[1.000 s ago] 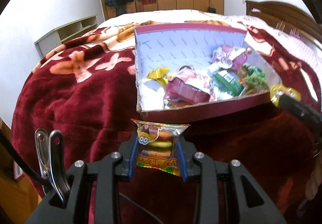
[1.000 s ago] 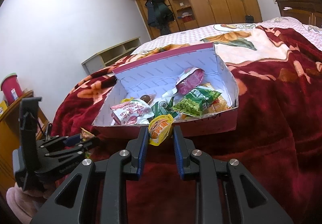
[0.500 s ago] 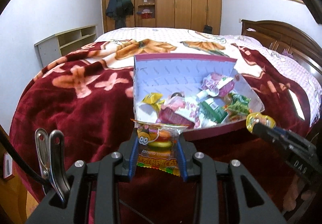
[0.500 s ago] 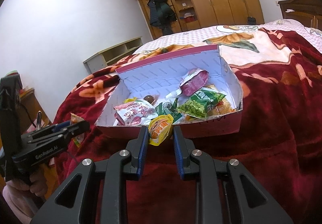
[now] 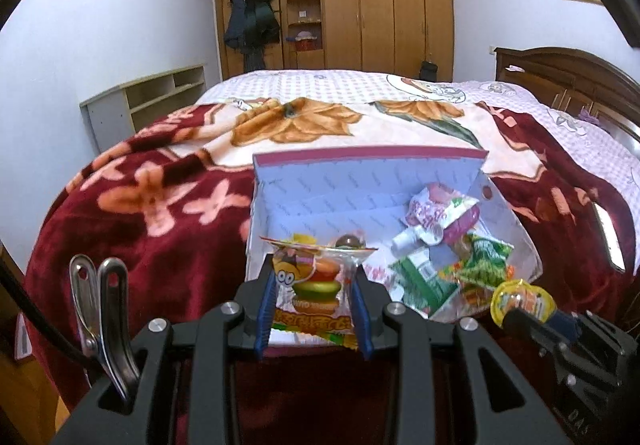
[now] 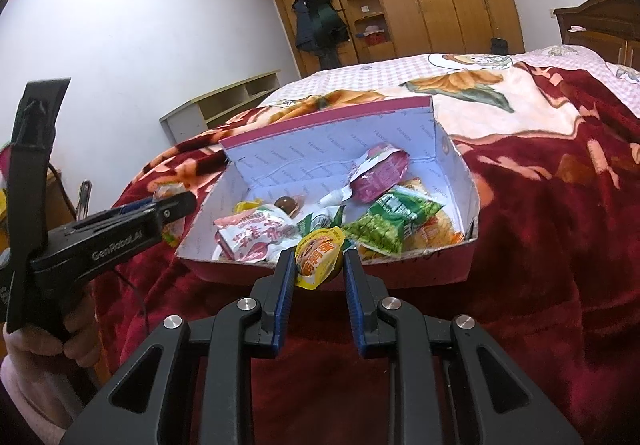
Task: Organize snacks
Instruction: 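Lift the gummy bag and carry it over the box with the left gripper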
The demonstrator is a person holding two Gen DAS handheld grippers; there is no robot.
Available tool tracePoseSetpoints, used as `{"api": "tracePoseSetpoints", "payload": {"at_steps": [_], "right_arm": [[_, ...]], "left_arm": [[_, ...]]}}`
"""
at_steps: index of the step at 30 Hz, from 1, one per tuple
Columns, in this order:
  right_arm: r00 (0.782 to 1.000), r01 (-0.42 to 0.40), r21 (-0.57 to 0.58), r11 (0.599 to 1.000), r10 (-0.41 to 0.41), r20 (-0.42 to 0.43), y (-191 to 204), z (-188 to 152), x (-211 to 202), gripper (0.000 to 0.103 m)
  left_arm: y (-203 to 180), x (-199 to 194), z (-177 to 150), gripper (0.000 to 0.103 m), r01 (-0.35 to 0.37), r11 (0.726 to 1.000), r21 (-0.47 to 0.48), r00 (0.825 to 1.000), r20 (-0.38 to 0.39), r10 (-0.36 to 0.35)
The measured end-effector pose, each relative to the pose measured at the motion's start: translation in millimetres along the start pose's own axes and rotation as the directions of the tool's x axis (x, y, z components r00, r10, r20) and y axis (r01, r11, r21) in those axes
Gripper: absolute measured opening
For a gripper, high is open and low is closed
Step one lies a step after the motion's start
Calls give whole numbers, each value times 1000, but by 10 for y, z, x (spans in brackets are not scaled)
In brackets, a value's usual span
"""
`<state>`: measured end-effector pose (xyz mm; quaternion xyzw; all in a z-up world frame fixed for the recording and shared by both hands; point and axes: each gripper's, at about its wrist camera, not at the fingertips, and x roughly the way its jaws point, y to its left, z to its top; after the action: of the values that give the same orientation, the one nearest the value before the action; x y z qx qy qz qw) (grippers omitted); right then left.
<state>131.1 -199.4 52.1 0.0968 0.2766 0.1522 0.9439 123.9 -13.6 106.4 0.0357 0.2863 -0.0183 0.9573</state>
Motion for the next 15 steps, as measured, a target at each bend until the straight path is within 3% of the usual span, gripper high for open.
{"api": "tracePoseSetpoints", "payload": {"at_steps": [9,15], "right_arm": [[1000,7,-13,1000,-7,5,-18,128,67,26],[1000,18,-14,1000,-18,3,-53,216,130,26]], "left_arm": [[-171,201,247,34,-57,998,31,997,46,55],[-149,404,329,34,-40,999,14,999,33,39]]}}
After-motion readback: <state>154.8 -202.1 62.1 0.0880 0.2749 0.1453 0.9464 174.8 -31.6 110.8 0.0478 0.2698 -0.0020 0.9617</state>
